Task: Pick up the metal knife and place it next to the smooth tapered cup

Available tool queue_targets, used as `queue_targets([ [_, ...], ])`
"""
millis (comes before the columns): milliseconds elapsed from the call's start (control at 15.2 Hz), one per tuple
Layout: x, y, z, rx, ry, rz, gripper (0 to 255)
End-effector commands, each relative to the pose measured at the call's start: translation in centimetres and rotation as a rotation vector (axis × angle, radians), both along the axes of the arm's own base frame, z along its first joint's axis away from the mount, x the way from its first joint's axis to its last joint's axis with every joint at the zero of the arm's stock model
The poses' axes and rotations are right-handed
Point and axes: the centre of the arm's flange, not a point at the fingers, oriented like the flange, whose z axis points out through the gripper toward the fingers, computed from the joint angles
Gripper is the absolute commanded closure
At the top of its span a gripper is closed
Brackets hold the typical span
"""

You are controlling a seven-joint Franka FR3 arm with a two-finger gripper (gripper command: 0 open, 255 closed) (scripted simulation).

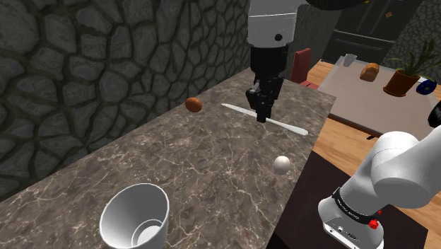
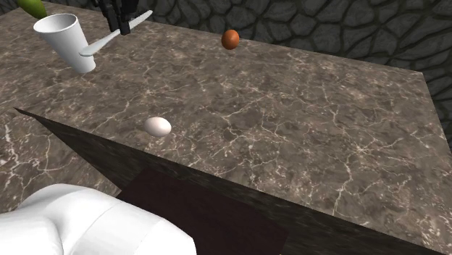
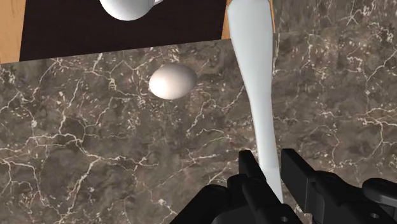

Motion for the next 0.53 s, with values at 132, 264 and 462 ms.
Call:
queue_targets([
  [132, -3.1, 4.0, 0.0, 0.000, 0.000, -0.002, 255],
  [264, -4.7, 6.1, 0.0, 0.000, 0.000, -0.002, 255],
  [462, -7.1, 9.3, 0.1, 0.000, 0.000, -0.002, 255],
])
